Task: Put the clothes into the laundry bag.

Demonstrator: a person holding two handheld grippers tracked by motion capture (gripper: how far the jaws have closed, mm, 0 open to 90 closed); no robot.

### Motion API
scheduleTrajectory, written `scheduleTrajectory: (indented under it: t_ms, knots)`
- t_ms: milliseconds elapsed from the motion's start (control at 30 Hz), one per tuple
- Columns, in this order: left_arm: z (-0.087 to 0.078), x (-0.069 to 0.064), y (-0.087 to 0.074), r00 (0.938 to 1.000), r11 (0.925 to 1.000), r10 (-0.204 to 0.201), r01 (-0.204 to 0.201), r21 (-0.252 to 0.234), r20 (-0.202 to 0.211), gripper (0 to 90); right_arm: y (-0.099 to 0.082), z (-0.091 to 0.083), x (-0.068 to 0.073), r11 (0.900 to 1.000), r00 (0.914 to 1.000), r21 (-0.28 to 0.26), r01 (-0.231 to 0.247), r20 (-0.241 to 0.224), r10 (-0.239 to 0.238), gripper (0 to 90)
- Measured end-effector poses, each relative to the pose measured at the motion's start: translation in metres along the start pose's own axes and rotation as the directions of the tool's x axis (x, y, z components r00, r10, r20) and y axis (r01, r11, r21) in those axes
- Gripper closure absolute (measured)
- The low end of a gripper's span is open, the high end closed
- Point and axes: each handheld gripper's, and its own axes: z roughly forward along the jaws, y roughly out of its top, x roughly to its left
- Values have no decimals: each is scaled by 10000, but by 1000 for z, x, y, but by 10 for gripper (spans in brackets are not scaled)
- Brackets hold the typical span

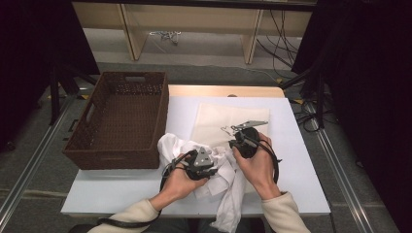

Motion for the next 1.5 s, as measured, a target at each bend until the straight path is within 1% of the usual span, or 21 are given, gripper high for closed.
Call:
scheduleTrajectory:
  t_ms: [67, 100, 133, 233, 267, 300, 367, 433, 567, 600, 767, 800, 933, 967, 1000, 1033, 1167, 1267, 1367, 1467, 1500]
  knots:
    - [-1, 1, 2, 10000, 10000, -43, 43, 9, -21, 826, 0, -1, 0, 10000, 10000, -16, 30, -4, -30, 892]
    - [-3, 0, 5, 9998, 9996, -207, 208, -169, 78, 832, 0, -1, 1, 9999, 9999, -42, -133, -50, 133, 892]
    - [-4, -1, 7, 9995, 9990, -294, 297, -335, 104, 837, 0, -2, 0, 10000, 9999, 16, 94, -79, -94, 893]
    - [-9, -3, 15, 9992, 9975, -295, 312, -630, 279, 844, 0, -3, 2, 9998, 10000, -189, -69, -74, 67, 893]
    - [-13, -7, 23, 9983, 9942, -447, 480, -962, 371, 845, 1, -4, 1, 9998, 9999, -162, 102, -70, -104, 893]
    - [-13, -7, 23, 9983, 9942, -447, 480, -962, 371, 845, 1, -4, 1, 9998, 9999, -162, 102, -70, -104, 893]
    - [-17, -9, 36, 9997, 9920, 35, -5, -1266, 234, 847, 1, -7, 3, 9997, 10000, -246, 0, -15, -1, 893]
    - [-15, -8, 42, 9997, 9905, 87, -56, -1371, 224, 847, 2, -9, 4, 9993, 10000, -375, -29, 18, 30, 893]
    - [-4, -6, 44, 9994, 9912, -154, 193, -1308, 311, 847, 2, -11, 6, 9991, 9999, -415, -60, -137, 55, 894]
    - [7, -1, 42, 9992, 9945, -373, 385, -979, 141, 847, 2, -12, 6, 9993, 9997, -375, 64, -217, -72, 894]
    - [25, 6, 37, 9963, 9919, -857, 858, -940, 52, 840, 2, -9, 7, 9993, 9997, -353, -75, -250, 66, 894]
    - [26, 8, 37, 9974, 9935, -717, 717, -885, 31, 835, 2, -7, 5, 9993, 9999, -362, 14, -159, -20, 894]
    - [22, 5, 37, 9982, 9909, -584, 593, -1210, 108, 726, 2, -8, 4, 9992, 9997, -391, 111, -196, -119, 894]
    - [19, 5, 37, 9984, 9903, -532, 551, -1279, 184, 726, 2, -9, 5, 9995, 9997, -318, -80, -222, 73, 894]
    - [15, 4, 38, 9987, 9898, -411, 446, -1352, 287, 658, 2, -9, 4, 9995, 9998, -325, 38, -172, -44, 894]
    - [6, 1, 37, 9985, 9865, -345, 410, -1586, 433, 519, 2, -10, 3, 9994, 9997, -304, -152, -197, 146, 894]
    - [-17, 2, 33, 9984, 9868, -245, 323, -1589, 511, 354, 2, -11, 2, 9994, 10000, -342, -61, -67, 59, 893]
    - [-45, 6, 26, 9988, 9831, -386, 430, -1777, 285, 283, 2, -9, 1, 9995, 9998, -306, 80, -166, -85, 893]
    - [-54, 11, 20, 9995, 9843, -304, 296, -1740, -17, 246, 2, -9, 1, 9995, 9999, -312, 13, -145, -18, 893]
    - [-56, 17, 8, 9979, 9860, -564, 509, -1588, -305, 243, 2, -9, 1, 9995, 9999, -300, 26, -145, -31, 893]
    - [-51, 20, 1, 9975, 9908, -635, 592, -1221, -318, 252, 2, -9, 2, 9998, 9998, -186, 3, -185, -7, 893]
